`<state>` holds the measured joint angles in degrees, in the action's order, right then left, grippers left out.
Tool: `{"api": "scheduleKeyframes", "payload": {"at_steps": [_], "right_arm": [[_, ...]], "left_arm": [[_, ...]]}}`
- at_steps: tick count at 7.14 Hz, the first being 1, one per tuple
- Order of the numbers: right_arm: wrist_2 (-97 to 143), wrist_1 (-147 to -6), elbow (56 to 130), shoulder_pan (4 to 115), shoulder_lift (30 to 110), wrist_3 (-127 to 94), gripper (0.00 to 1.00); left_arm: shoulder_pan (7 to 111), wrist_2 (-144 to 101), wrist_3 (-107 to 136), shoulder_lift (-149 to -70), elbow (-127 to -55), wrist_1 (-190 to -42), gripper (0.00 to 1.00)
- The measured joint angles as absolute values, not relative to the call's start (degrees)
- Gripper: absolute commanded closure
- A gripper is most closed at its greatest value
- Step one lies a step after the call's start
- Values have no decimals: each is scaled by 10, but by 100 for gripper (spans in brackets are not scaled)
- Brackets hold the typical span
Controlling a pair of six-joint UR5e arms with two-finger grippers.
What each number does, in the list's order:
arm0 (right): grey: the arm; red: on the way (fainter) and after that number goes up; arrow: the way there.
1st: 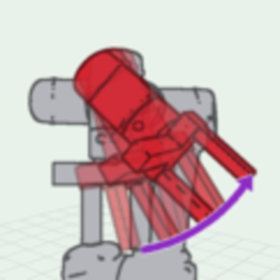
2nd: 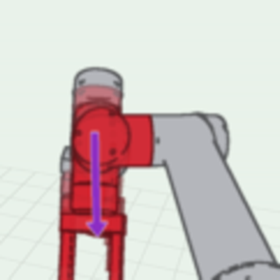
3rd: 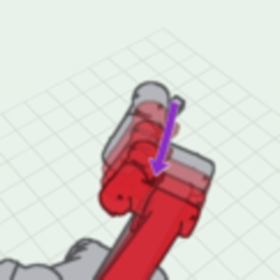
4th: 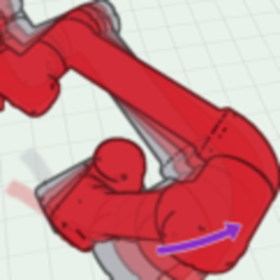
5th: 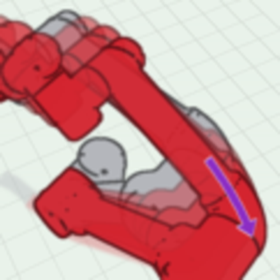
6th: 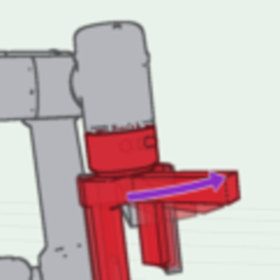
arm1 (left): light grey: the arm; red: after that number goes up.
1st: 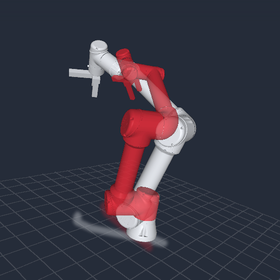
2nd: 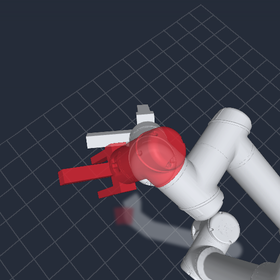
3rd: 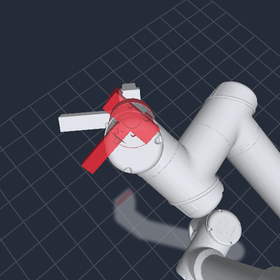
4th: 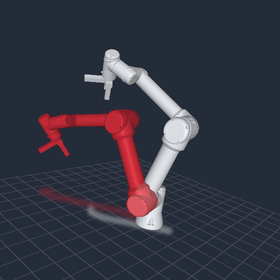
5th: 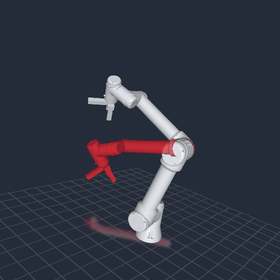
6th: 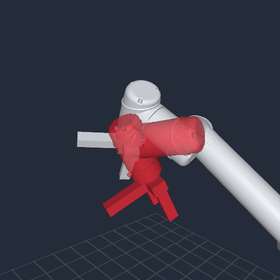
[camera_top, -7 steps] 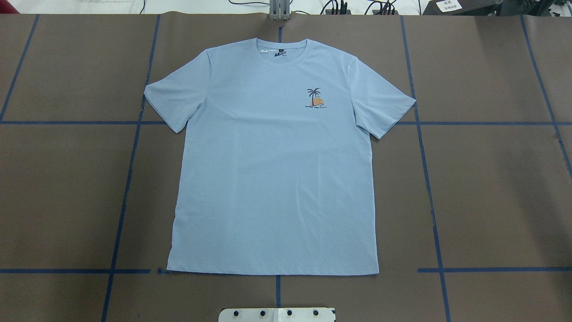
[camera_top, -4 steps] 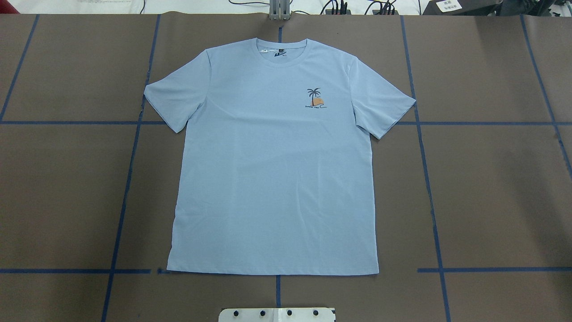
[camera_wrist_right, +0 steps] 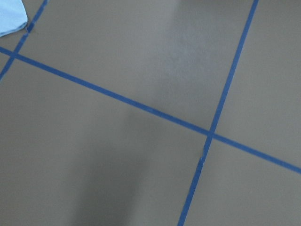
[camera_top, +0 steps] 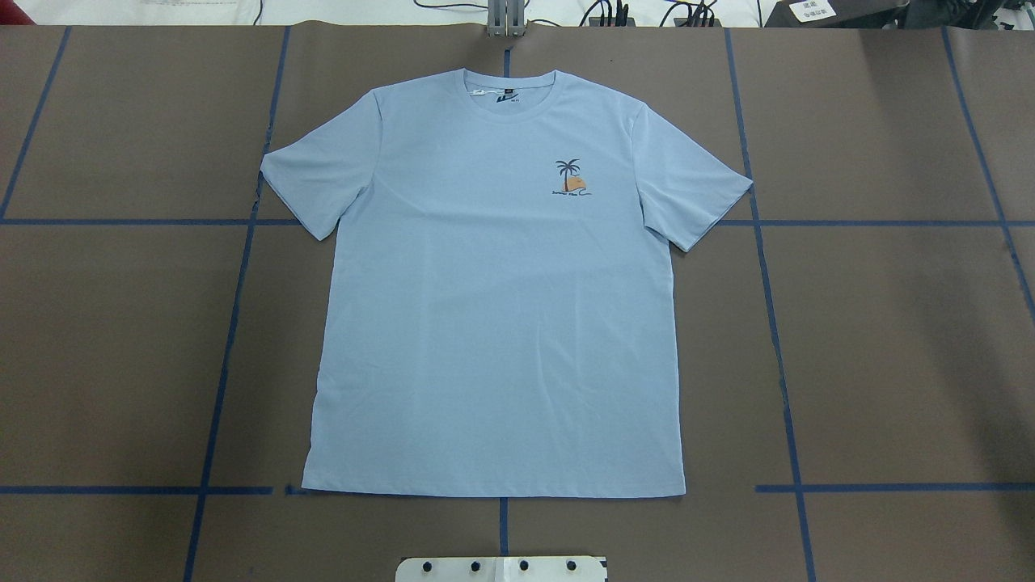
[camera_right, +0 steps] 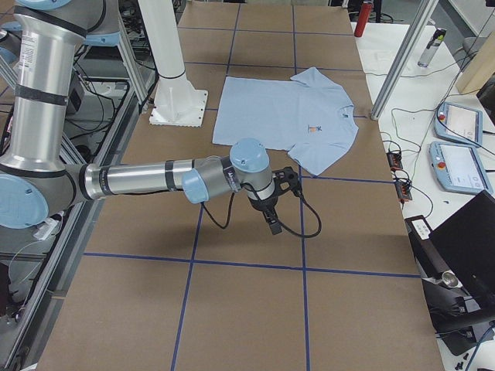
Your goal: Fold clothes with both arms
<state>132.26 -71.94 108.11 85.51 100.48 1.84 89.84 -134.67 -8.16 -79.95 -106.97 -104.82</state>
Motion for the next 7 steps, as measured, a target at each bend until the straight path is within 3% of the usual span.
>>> {"api": "scheduleKeyframes", "payload": {"at_steps": [5,7], "right_arm": [[1325,-699,1011,833,879,-55,1],[1320,-691,963,772,787,-194,12]], "left_arm": [[900,-1349,-79,-857,-1020,-1190,0],[900,-1350,-79,-857,-1022,-1195,0]]}}
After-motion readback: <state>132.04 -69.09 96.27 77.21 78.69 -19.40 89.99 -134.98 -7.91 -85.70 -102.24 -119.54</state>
